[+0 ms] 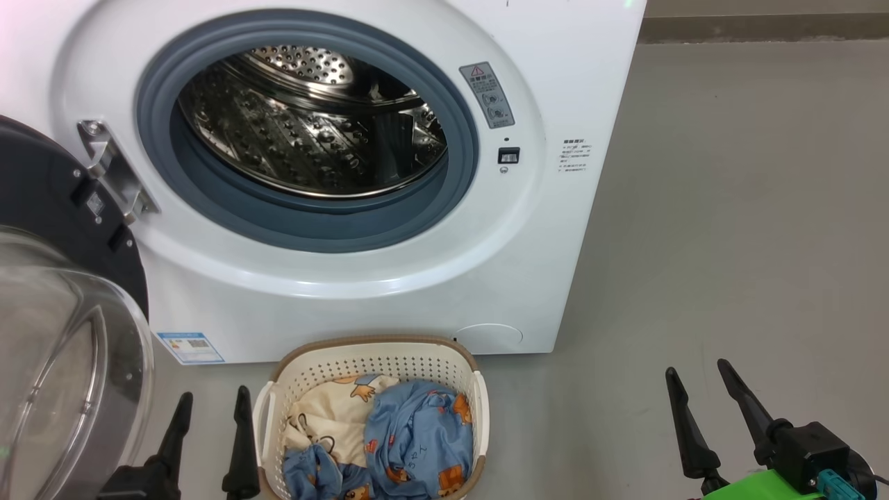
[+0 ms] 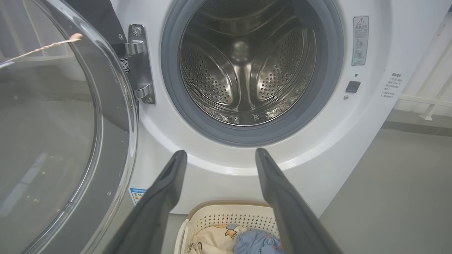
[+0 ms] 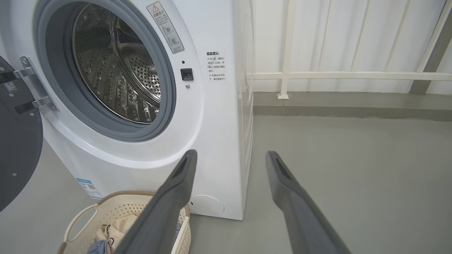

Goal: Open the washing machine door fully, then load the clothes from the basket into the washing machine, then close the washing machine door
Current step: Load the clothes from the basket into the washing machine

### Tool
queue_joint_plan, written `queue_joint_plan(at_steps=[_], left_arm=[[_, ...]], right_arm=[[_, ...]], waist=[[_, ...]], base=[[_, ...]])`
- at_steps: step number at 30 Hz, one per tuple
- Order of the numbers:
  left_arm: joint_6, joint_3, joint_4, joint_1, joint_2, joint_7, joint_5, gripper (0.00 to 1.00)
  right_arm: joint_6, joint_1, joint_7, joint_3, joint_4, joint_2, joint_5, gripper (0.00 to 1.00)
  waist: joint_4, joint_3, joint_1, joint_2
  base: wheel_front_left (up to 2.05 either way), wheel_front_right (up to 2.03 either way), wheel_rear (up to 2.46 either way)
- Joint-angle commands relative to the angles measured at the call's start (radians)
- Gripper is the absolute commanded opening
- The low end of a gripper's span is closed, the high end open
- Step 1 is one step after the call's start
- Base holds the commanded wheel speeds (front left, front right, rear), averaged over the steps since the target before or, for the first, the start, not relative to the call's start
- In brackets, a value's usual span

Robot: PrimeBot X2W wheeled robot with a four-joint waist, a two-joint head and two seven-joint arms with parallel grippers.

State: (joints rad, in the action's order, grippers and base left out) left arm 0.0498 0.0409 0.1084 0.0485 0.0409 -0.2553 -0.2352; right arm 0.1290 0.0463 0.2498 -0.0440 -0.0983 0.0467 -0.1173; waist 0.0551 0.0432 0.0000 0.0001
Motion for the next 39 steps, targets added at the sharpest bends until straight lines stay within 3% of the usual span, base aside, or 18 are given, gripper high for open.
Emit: queue_joint_plan(at_steps=[1, 15, 39], left_arm=[[0.001, -0.028, -0.019, -0.015, 0.009, -0.006, -0.006, 1.00], [-0.001, 0.006, -0.017, -0.043, 0.009, -0.006, -0.029, 1.00], [0.022, 0.081, 0.072, -0.262, 0.009, -0.006, -0.049, 1.00]], right_arm=[[0.002, -0.018, 0.012, 0.022, 0.020, 0.004, 0.000, 1.00], [0.002, -0.036, 0.012, 0.022, 0.028, 0.004, -0.001, 1.00], [0.002, -0.154, 0.012, 0.037, 0.043, 0.004, 0.004, 1.00]], waist=[[0.000, 0.001, 0.0000, -0.0001], [-0.001, 0.074, 0.0000, -0.0001], [-0.027, 0.402, 0.0000, -0.0001]], base=[[0.00, 0.00, 0.00], [0.00, 0.00, 0.00], [0.00, 0.00, 0.00]])
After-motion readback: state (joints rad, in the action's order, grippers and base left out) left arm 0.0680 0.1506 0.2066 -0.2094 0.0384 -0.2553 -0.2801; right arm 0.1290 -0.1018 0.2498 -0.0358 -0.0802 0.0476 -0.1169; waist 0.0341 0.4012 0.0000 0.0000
